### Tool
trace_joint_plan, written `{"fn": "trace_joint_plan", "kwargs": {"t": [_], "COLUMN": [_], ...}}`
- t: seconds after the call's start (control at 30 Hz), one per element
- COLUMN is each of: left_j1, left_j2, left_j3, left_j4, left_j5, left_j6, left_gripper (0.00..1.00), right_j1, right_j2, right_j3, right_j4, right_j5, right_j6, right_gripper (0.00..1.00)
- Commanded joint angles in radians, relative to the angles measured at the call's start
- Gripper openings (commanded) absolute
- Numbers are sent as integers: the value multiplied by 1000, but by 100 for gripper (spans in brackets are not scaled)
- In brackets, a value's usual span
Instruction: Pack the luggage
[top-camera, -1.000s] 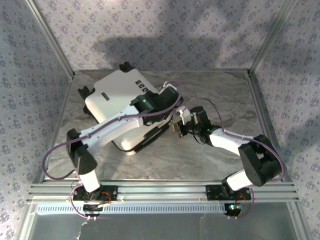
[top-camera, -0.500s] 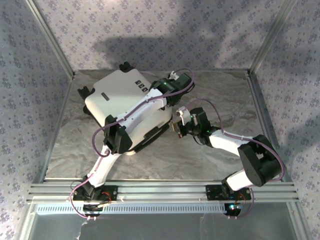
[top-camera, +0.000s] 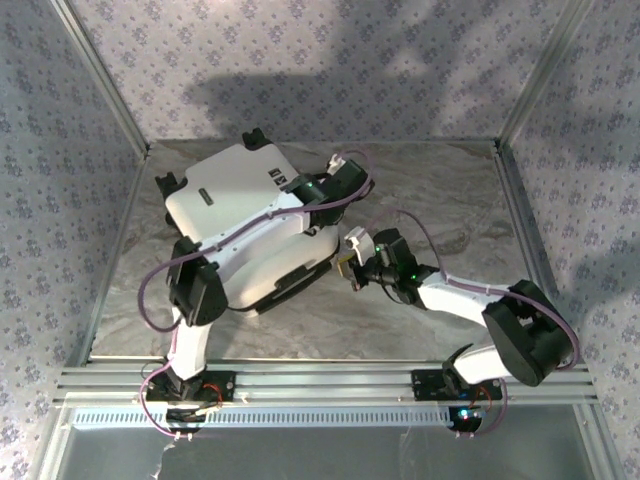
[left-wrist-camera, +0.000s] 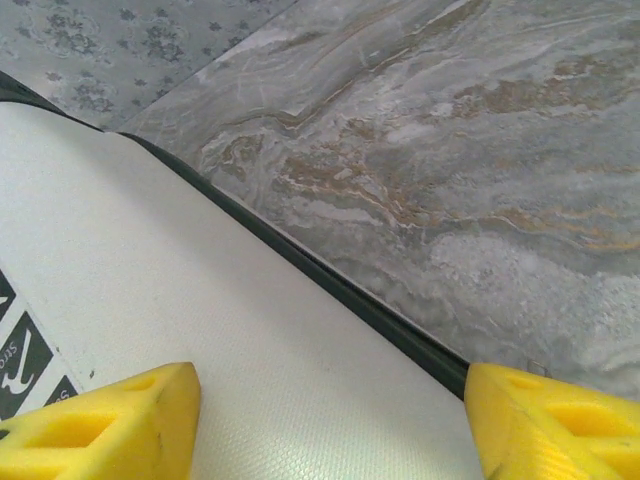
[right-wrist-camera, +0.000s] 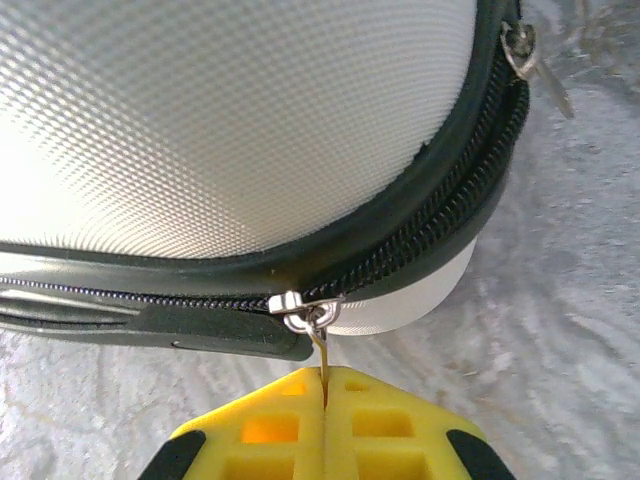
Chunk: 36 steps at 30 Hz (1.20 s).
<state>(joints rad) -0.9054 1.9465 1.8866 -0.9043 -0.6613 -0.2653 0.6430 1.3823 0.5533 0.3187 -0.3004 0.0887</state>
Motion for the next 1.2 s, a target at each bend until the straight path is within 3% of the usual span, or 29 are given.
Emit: {"fn": "trace_joint_plan", "kwargs": {"t": [0.0, 0.3, 0.57, 0.8, 1.17], "left_j1": [-26, -79, -102, -102, -60], "left_j2": [-52, -225, -256, -224, -384], "left_j3": [-134, -348, -334, -364, -506], "left_j4": [-126, -180, -442, -544, -350], "left_j5": [133, 89, -129, -189, -88], "left_j6": [-8, -58, -259, -371, -290], "left_gripper": [68, 67, 68, 69, 67], "right_j1": [57, 257, 391, 400, 384], "right_j2": [-37, -77, -5, 2, -12], "right_j3": [-26, -48, 5, 28, 24], "right_j4": [1, 50, 87, 25, 1], "right_j5": [61, 153, 289, 474, 660], "right_j6": [22, 61, 54, 75, 75], "right_gripper": [0, 0, 0, 0, 0]}}
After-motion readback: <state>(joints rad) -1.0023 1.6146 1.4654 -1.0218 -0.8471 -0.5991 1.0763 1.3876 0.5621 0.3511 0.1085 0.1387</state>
